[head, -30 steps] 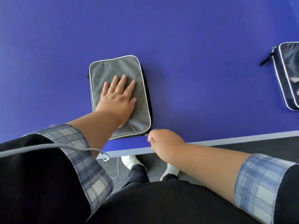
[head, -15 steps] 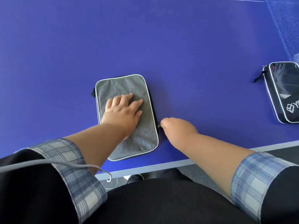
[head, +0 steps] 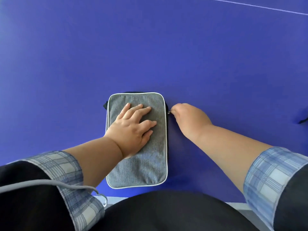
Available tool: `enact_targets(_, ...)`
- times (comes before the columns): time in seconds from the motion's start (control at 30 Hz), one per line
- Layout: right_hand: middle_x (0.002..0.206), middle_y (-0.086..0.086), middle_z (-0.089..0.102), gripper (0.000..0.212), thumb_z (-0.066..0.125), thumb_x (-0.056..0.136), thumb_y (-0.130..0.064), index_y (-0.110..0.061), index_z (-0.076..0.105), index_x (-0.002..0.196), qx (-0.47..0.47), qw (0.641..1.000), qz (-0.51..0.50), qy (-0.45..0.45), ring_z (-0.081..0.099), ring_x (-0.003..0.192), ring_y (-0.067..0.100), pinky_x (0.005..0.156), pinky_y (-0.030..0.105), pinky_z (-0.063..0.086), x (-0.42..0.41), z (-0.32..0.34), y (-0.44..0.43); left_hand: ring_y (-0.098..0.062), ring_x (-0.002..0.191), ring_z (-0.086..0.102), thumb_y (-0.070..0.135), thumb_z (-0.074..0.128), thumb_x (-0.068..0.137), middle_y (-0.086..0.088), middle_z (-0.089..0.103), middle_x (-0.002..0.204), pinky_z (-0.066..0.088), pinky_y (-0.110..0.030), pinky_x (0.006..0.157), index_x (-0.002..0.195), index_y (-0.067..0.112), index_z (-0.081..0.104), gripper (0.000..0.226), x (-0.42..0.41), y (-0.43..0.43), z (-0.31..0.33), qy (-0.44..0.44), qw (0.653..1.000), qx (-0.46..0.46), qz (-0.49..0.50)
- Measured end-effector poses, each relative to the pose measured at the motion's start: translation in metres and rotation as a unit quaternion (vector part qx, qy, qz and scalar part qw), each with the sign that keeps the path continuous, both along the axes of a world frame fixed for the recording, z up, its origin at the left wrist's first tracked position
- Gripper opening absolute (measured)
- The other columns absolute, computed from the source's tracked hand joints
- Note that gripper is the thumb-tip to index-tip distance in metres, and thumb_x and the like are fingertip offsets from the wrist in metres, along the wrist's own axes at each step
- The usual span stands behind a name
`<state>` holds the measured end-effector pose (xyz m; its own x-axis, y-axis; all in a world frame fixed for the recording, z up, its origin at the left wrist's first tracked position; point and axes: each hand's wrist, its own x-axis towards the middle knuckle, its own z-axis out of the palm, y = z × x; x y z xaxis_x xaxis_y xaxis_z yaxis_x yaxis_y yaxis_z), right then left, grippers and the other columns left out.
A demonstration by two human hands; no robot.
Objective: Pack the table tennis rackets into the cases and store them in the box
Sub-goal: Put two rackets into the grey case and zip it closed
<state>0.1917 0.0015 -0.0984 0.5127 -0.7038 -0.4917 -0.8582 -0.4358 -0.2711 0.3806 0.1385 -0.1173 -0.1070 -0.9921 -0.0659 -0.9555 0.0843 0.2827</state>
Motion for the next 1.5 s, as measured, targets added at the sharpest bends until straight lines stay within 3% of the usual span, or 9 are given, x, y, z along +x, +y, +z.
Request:
enact_targets(0.37,0.105,-0.001,0.062,0.023,0.042,0.103,-0.028,-0.026,0.064,0.106,0.011,0.991,0.126,-0.029,0.059,0.093,0.029,0.083,0.046,0.051,0.074,-0.009,-0.073,-0.034,0.134,0.048,0.038,0.057,0.095,-0.010,0.056,0.140,0.027,-0.058,0.115,0.116,0.028,0.071,0.028,0.003,-0.001,-0.006,0.026,0.999,-0.041,0.000)
enact_targets(0.57,0.100,-0.009,0.055,0.025,0.043,0.106,-0.026,-0.025,0.068,0.111,0.018,0.951,0.309,-0.001,0.059,0.093,0.022,0.073,0.033,0.037,0.126,-0.002,-0.089,-0.033,0.135,0.047,0.039,0.057,0.095,-0.009,0.056,0.141,0.026,-0.056,0.116,0.115,0.029,0.071,0.027,0.004,0.000,-0.009,0.038,0.998,-0.045,0.001)
enact_targets(0.67,0.107,-0.007,0.060,0.023,0.046,0.105,-0.020,-0.024,0.067,0.115,-0.011,0.922,0.387,0.018,0.061,0.094,0.021,0.074,0.035,0.044,0.157,0.001,-0.081,-0.033,0.134,0.048,0.039,0.057,0.094,-0.009,0.057,0.140,0.027,-0.056,0.115,0.115,0.029,0.072,0.027,0.004,0.000,-0.010,0.046,0.998,-0.048,0.002)
enact_targets(0.77,0.106,-0.004,0.063,0.022,0.046,0.103,-0.020,-0.025,0.066,0.110,-0.008,0.910,0.415,0.022,0.062,0.092,0.025,0.078,0.043,0.052,0.188,0.001,-0.066,-0.033,0.135,0.047,0.040,0.057,0.095,-0.009,0.056,0.141,0.025,-0.056,0.116,0.116,0.029,0.072,0.028,0.006,0.000,-0.010,0.048,0.998,-0.041,0.000)
enact_targets(0.97,0.091,-0.002,0.066,0.019,0.048,0.097,-0.020,-0.030,0.061,0.087,0.018,0.889,0.453,0.069,0.063,0.082,0.027,0.061,0.035,0.042,0.227,0.006,-0.048,-0.033,0.134,0.048,0.038,0.058,0.093,-0.010,0.056,0.141,0.024,-0.055,0.117,0.116,0.028,0.071,0.029,0.007,0.000,-0.012,0.061,0.997,-0.048,-0.002)
enact_targets(1.07,0.099,-0.009,0.067,0.020,0.051,0.098,-0.025,-0.029,0.070,0.102,0.041,0.909,0.412,0.047,0.062,0.093,0.020,0.076,0.037,0.049,0.227,0.012,-0.048,-0.033,0.135,0.047,0.038,0.058,0.092,-0.010,0.056,0.141,0.024,-0.055,0.117,0.116,0.028,0.071,0.029,0.007,0.000,-0.013,0.064,0.997,-0.052,-0.001)
enact_targets(1.17,0.102,-0.014,0.069,0.020,0.056,0.100,-0.023,-0.028,0.070,0.115,0.140,0.954,0.261,-0.040,0.064,0.104,0.010,0.086,0.027,0.047,0.216,0.011,-0.041,-0.031,0.136,0.045,0.039,0.057,0.092,-0.008,0.055,0.142,0.023,-0.054,0.117,0.117,0.029,0.070,0.030,0.007,0.001,-0.014,0.065,0.997,-0.050,0.000)
enact_targets(1.3,0.134,-0.011,0.064,0.041,0.046,0.106,-0.011,-0.027,0.054,0.142,0.259,0.948,0.051,-0.180,0.059,0.116,0.000,0.100,0.014,0.040,0.186,0.018,-0.019,-0.029,0.136,0.045,0.038,0.058,0.090,-0.007,0.057,0.139,0.026,-0.054,0.116,0.117,0.030,0.071,0.031,0.008,0.001,-0.016,0.072,0.995,-0.068,-0.001)
enact_targets(1.5,0.145,-0.003,0.051,0.041,0.055,0.100,-0.020,-0.022,0.055,0.141,-0.049,0.957,-0.208,-0.195,0.044,0.136,0.016,0.108,0.027,0.036,0.069,0.019,0.027,-0.029,0.140,0.041,0.035,0.046,0.093,-0.004,0.052,0.145,0.020,-0.050,0.121,0.126,0.027,0.065,0.038,0.009,0.004,-0.008,0.059,0.997,-0.046,0.003)
